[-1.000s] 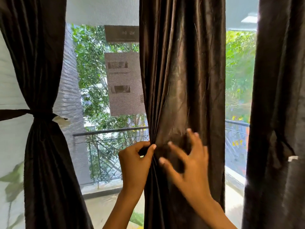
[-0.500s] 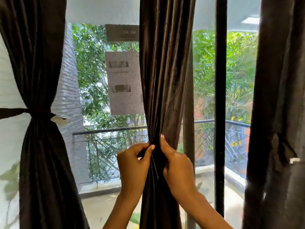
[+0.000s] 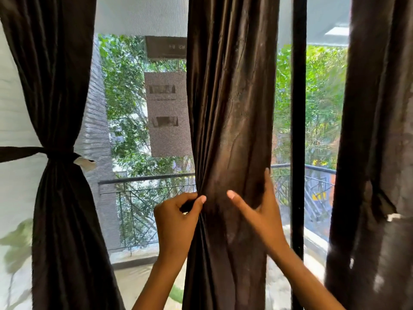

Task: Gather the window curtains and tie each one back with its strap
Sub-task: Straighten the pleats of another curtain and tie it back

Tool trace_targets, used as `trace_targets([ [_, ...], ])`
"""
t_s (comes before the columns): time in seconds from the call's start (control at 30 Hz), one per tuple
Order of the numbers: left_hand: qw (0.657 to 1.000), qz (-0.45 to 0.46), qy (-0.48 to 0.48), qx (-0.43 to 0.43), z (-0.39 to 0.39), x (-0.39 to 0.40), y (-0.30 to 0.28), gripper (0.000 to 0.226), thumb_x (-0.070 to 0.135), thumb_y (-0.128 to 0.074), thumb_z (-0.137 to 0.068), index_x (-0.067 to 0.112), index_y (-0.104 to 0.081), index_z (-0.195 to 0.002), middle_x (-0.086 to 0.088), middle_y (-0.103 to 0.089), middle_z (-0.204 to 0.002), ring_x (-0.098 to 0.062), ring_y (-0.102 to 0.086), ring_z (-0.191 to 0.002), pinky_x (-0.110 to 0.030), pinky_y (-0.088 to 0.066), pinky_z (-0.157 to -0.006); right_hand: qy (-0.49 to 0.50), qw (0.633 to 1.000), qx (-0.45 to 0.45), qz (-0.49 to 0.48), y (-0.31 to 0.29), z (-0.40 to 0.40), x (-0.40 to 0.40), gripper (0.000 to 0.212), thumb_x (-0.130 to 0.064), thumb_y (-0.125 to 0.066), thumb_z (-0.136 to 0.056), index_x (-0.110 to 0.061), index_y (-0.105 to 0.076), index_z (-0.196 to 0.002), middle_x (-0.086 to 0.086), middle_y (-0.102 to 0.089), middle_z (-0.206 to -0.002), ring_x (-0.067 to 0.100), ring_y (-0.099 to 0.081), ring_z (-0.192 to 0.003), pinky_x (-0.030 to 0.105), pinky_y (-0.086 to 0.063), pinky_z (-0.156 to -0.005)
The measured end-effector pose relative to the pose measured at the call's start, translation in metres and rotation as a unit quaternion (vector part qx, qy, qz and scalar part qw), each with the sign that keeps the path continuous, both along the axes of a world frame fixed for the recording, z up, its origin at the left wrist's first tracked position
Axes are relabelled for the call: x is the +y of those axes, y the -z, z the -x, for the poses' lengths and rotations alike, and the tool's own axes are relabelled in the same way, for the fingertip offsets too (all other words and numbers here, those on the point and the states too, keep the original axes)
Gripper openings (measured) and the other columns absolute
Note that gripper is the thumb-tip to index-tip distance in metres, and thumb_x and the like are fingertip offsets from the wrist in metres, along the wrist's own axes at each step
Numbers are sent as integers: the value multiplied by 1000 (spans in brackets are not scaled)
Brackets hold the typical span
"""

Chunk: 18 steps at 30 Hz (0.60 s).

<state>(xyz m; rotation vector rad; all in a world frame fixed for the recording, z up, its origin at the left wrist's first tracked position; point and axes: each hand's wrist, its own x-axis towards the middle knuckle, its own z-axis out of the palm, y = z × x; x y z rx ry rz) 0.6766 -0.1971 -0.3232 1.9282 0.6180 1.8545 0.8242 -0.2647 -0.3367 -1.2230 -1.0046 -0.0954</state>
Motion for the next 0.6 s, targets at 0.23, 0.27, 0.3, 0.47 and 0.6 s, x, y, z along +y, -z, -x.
trace_targets([
  [0.23,1000,-15,-9,0,-6,0,6,10,10,-79,-74,13,-78,-83,9,-73,-74,11,-63,-68,-6,-48,-67,-63,993,27,-92,-20,2,-1,29,1,-73,-78,-13,-71,-104,-12,-74,-91,0,-69,-86,17,-54,-75],
  [0.27,1000,-16,-9,0,-7,1,8,11,11,-78,-74,13,-78,-84,6,-74,-76,6,-64,-70,-10,-50,-68,-24,994,-22,-102,-14,8,-3,27,2,-70,-80,-15,-73,-101,-23,-72,-86,-8,-66,-80,14,-51,-70],
  [0.3,1000,-19,-7,0,-9,1,8,11,11,-78,-75,13,-78,-85,6,-74,-76,4,-66,-70,-15,-52,-69,24,992,-70,-105,-7,13,-5,30,1,-67,-82,-18,-74,-104,-30,-69,-83,-16,-60,-76,12,-50,-66],
  [0.47,999,-19,27,1,-13,-10,8,16,12,-77,-76,26,-76,-84,29,-65,-68,7,-66,-69,-10,-50,-65,185,943,-275,-32,16,38,-8,73,-3,-53,-61,-31,-58,-128,-13,-62,-118,-2,-65,-67,14,-43,-53],
  [0.6,998,-36,49,-3,-12,-21,7,19,18,-72,-81,36,-71,-85,38,-60,-62,12,-62,-65,-5,-44,-59,194,932,-306,-4,20,41,-12,77,-7,-48,-57,-29,-58,-129,-13,-60,-123,5,-68,-72,16,-46,-50],
])
